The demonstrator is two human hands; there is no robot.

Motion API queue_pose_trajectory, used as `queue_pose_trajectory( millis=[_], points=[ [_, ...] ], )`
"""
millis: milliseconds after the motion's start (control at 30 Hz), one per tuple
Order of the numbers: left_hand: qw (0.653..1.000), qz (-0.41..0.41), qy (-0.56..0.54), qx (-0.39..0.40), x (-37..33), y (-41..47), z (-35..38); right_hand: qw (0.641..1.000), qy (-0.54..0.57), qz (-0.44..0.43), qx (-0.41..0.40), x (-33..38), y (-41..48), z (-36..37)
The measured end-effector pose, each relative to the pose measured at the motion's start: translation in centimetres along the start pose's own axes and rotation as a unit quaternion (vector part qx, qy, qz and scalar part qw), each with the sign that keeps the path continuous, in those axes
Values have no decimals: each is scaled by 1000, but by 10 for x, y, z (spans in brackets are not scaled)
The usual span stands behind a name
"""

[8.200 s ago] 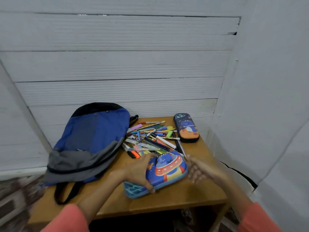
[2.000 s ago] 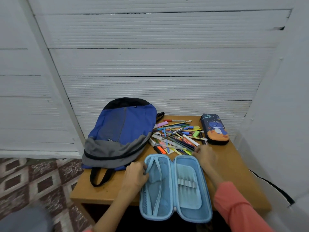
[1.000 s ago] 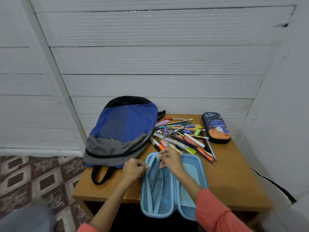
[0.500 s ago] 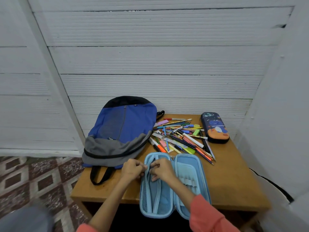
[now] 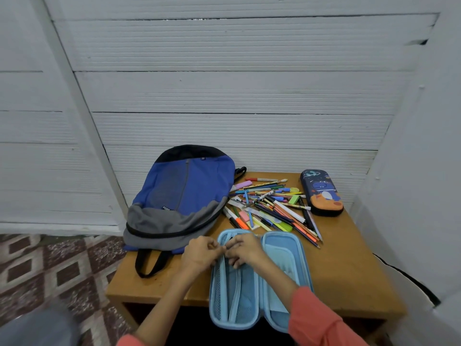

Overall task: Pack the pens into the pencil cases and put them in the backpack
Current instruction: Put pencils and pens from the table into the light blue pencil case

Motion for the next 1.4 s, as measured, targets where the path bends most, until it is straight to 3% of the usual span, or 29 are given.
queue_pose_trajectory(
  millis=[100, 167, 233, 300, 500, 667, 800, 933, 1033, 1200, 1400],
  points=[
    [1000, -1, 7, 0, -1, -1, -1, 985, -113, -72, -110, 17, 17, -25],
    [1000, -1, 5, -1, -3, -2, -2, 940, -237, -132, -207, 32, 26, -42],
    [1000, -3, 6, -4, -1, -1, -1, 895, -342, -128, -256, 37, 34, -52],
    [1000, -6, 6, -6, 1, 0, -1, 867, -405, -101, -271, 38, 40, -56],
    [1000, 3, 2, -4, 2, 2, 1, 838, -469, -63, -272, 34, 47, -55],
    [1000, -2, -8, 1, 2, 2, 0, 876, -371, -100, -293, 38, 39, -63],
    [1000, -10, -19, 3, 2, 2, 1, 910, -179, -177, -329, 47, 17, -76],
    [1000, -9, -25, 0, 1, 1, 0, 892, 48, -307, -327, 64, -2, -83],
    [1000, -8, -29, 2, 0, 0, -1, 877, 128, -339, -315, 73, -12, -83],
    [1000, -5, -29, 1, 0, 0, -1, 915, 148, -282, -247, 57, -5, -64],
    [1000, -7, -31, 2, 0, 1, 0, 981, 91, -122, -123, 7, 16, -22]
  ],
)
Point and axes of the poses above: each hand's wrist, its own y-axis towards the middle knuckle, its own z-axis out of the palm, x = y × z, the point moved 5 cm from there along y, towards the middle knuckle, and after that the axes turned 9 degrees about y, right-handed, at the moved point
